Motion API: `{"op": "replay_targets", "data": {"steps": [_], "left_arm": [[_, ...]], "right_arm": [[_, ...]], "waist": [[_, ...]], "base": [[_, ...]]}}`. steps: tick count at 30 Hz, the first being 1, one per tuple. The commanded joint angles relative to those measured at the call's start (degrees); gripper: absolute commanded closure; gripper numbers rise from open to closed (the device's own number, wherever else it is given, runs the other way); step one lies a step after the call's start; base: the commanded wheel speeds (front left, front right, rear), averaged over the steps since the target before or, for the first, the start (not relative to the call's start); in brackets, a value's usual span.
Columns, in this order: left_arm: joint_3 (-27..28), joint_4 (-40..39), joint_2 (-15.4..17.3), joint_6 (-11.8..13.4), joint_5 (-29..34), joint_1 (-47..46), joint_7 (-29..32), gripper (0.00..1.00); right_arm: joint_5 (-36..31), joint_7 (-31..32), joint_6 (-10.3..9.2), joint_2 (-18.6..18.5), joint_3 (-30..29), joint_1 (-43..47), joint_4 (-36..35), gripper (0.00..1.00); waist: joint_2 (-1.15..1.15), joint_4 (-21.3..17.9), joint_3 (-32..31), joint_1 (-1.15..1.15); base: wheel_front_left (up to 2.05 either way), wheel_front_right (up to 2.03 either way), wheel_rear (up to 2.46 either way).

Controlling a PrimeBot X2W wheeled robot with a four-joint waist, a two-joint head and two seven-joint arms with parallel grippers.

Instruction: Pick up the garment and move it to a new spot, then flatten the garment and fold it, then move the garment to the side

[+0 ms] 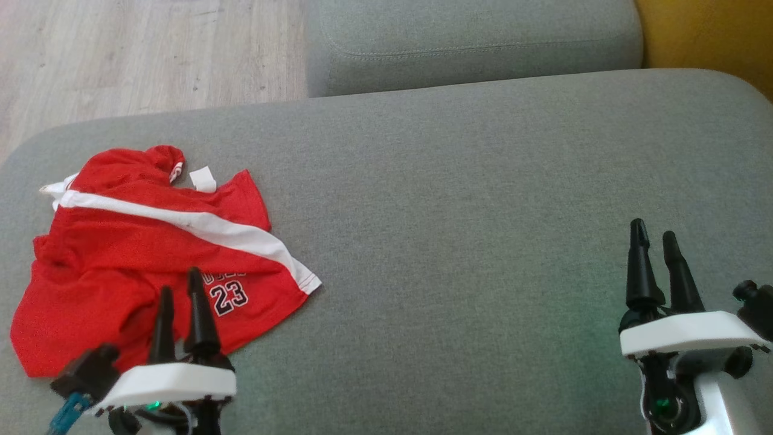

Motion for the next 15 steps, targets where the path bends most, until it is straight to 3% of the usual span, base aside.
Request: {"op": "replay_targets", "data": {"steps": [1,15], "left_arm": [[0.49,-2.56,0.50,0.36,2.56,-1.55,-0.76,0.00],[-0.88,-5.41,0.55,2.05,12.88,-1.71,-2.97,0.00]], "right_arm": [[-2.57,-0.92,0.26,-0.37,1.17,-2.08,-2.53,0.00],[-14.12,-3.12,0.31,-0.41,2.88,-2.14,-2.87,0.00]], "waist": [[0.00,-0.02,0.06,0.00],[0.00,-0.33,0.42,0.00]], "base": [[0.00,0.00,0.00],[0.00,0.00,0.00]]}}
